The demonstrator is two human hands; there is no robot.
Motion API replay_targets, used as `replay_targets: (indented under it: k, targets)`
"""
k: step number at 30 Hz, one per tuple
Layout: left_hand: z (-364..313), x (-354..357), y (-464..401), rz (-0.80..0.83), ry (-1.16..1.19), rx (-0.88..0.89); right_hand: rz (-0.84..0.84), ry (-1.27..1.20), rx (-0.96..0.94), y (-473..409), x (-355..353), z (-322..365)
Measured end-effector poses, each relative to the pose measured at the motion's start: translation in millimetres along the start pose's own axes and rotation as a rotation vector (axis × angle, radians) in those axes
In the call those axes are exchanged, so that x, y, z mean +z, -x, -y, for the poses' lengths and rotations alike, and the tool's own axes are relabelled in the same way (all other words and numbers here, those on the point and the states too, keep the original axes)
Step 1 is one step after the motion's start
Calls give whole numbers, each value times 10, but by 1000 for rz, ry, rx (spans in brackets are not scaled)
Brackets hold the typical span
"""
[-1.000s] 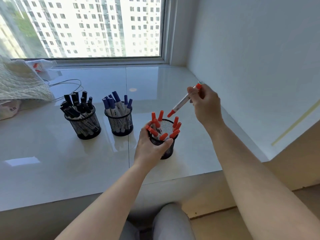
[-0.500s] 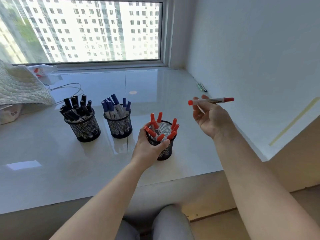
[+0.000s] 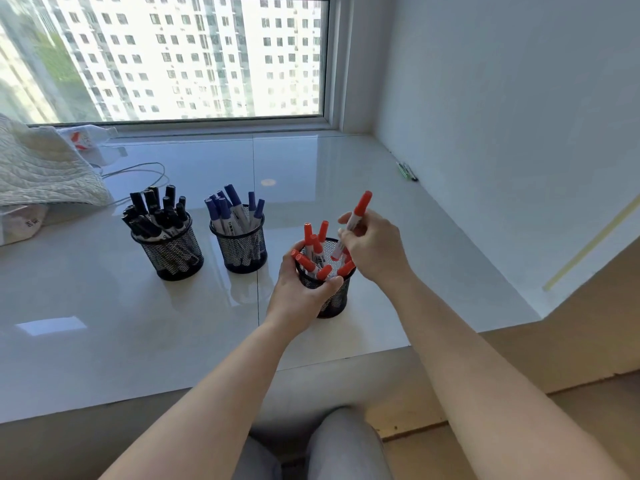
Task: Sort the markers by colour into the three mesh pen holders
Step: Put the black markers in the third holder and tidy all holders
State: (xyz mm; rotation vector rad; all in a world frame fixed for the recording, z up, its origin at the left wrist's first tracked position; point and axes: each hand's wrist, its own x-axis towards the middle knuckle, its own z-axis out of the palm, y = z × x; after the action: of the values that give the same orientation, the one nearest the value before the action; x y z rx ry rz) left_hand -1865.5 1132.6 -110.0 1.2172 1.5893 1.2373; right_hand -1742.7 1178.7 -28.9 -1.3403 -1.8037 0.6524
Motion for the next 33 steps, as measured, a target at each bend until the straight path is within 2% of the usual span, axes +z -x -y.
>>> replay_targets:
  k: [4,9,17,25,30,33]
  targets:
    - [2,-2,2,-3,-6,2,-67,123,-101,4,-4,20]
    - [-3,4,14,6,-10,3,-121,136,-128,-24,14,5]
    - [-43,-7,41,18,9,20,-140,257,-317,34,76,-52]
    - [-32,4,36,7,-4,8,-183,163,-199,-11,30,-60]
    - [0,14,25,8,14,4,-203,172,-268,21,57,-101]
    - [-3,20,6,10,44,11,-151,137,-209,55,118,-156]
